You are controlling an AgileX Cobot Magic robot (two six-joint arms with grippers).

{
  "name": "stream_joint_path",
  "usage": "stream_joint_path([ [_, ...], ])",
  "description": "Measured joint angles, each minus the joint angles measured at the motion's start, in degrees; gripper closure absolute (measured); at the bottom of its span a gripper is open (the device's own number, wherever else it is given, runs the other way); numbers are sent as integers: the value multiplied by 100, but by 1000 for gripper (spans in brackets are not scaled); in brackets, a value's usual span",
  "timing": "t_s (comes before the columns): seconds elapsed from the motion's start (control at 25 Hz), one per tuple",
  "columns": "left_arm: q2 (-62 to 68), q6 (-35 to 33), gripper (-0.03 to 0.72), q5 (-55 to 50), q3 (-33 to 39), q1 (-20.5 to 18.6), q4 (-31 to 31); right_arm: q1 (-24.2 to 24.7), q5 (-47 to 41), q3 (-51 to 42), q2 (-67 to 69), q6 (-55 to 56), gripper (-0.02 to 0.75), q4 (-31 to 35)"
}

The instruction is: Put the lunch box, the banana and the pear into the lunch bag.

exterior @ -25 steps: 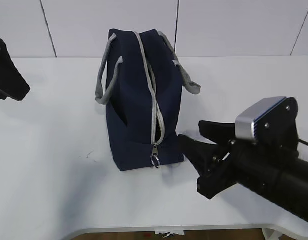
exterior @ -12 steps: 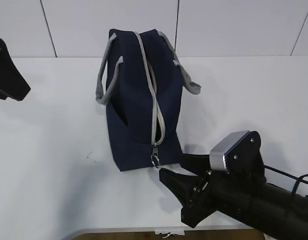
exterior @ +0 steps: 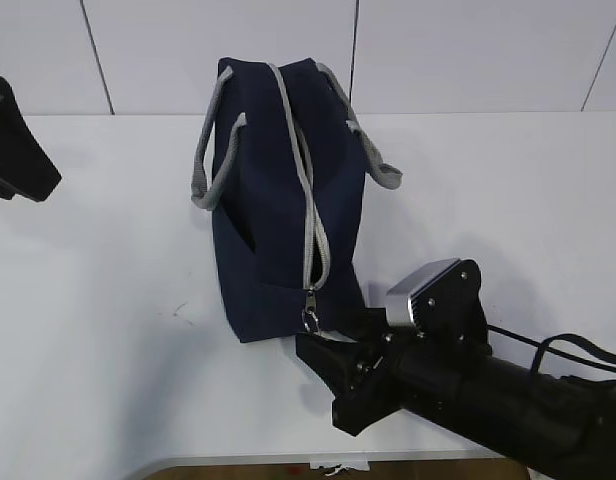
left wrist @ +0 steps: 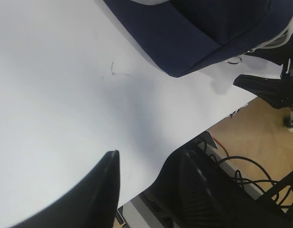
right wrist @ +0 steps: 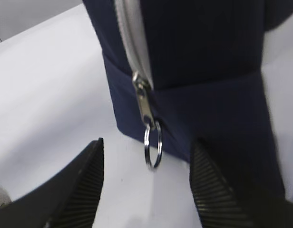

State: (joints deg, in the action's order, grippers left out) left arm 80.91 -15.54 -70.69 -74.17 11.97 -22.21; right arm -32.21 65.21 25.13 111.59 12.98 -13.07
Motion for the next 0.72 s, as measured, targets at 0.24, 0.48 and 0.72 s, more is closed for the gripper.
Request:
stream_joint_path([
  [0.24, 0, 4, 371, 0, 0, 0, 0, 0, -53, 225, 30, 72, 290, -10],
  [0.48, 0, 4, 371, 0, 0, 0, 0, 0, -64, 225, 30, 91, 290, -10],
  [0.72, 0, 4, 371, 0, 0, 0, 0, 0, -73, 225, 30, 101, 290, -21],
])
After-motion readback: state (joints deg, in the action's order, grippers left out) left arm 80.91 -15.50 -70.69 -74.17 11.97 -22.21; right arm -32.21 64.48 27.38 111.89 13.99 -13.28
